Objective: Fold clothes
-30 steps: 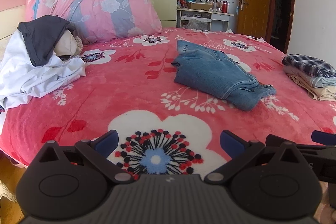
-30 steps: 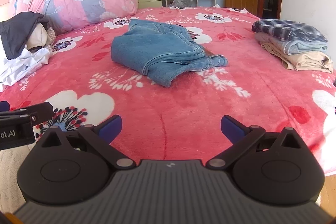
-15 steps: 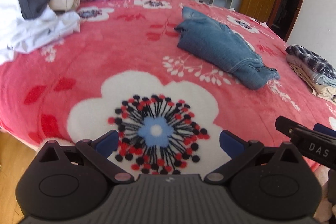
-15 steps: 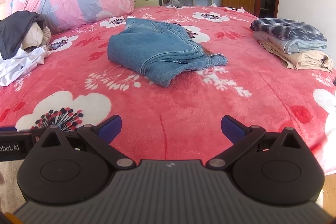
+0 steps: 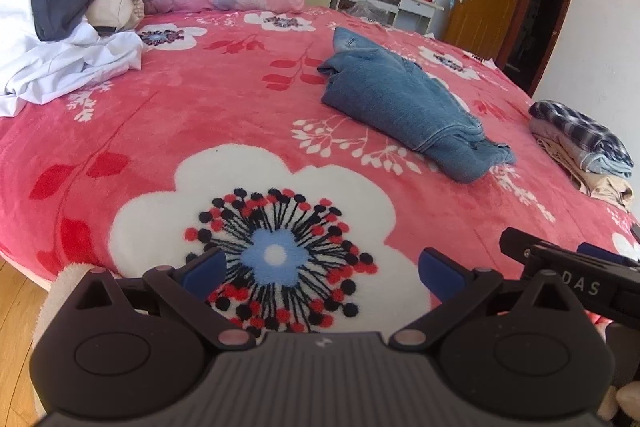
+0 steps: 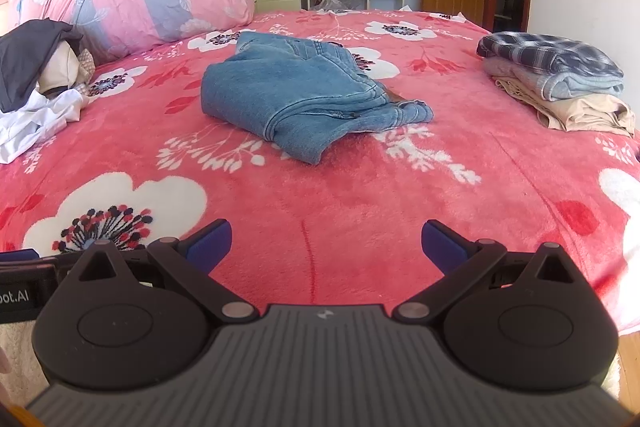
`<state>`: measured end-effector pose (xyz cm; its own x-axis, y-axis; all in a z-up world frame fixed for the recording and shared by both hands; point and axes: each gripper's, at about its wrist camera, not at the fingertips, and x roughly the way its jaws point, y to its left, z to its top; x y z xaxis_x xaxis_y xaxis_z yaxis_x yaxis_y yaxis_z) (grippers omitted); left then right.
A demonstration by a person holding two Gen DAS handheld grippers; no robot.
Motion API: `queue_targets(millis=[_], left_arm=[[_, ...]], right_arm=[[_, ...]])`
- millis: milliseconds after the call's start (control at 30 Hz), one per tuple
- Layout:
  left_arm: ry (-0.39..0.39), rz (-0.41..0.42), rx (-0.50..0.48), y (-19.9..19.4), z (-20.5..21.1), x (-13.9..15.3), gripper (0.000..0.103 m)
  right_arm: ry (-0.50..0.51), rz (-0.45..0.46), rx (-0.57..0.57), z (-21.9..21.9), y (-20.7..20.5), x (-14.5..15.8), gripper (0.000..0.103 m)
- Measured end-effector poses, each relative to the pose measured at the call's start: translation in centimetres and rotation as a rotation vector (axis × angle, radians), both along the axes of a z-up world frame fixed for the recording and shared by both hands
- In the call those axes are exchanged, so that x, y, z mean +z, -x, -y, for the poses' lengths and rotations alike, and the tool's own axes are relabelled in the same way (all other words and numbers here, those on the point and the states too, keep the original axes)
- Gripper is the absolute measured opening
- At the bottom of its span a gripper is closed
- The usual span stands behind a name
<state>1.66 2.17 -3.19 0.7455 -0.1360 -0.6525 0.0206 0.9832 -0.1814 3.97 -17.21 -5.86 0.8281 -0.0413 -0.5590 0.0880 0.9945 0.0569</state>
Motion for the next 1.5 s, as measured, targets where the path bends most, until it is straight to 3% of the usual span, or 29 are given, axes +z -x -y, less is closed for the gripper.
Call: queue_targets(millis=[267,400,1500], left_arm=[[-0.089,0.082,-0.006,0.6,0.7,0.9,0.103],[-0.11,0.069,0.003,0.4,0.9,0.8,0.103],[-0.095,0.05,0.036,0.4,-0.2,0.7,0.103]], right_arm=[[-0.01,0.002,-0.001,0.1,0.0,-0.1,0.102],[-0.014,0.0,-0.003,0.2,0.1,-0.1,0.102],[-0.012,0.0,0.013,-0.4,0.0,0.3,0.102]])
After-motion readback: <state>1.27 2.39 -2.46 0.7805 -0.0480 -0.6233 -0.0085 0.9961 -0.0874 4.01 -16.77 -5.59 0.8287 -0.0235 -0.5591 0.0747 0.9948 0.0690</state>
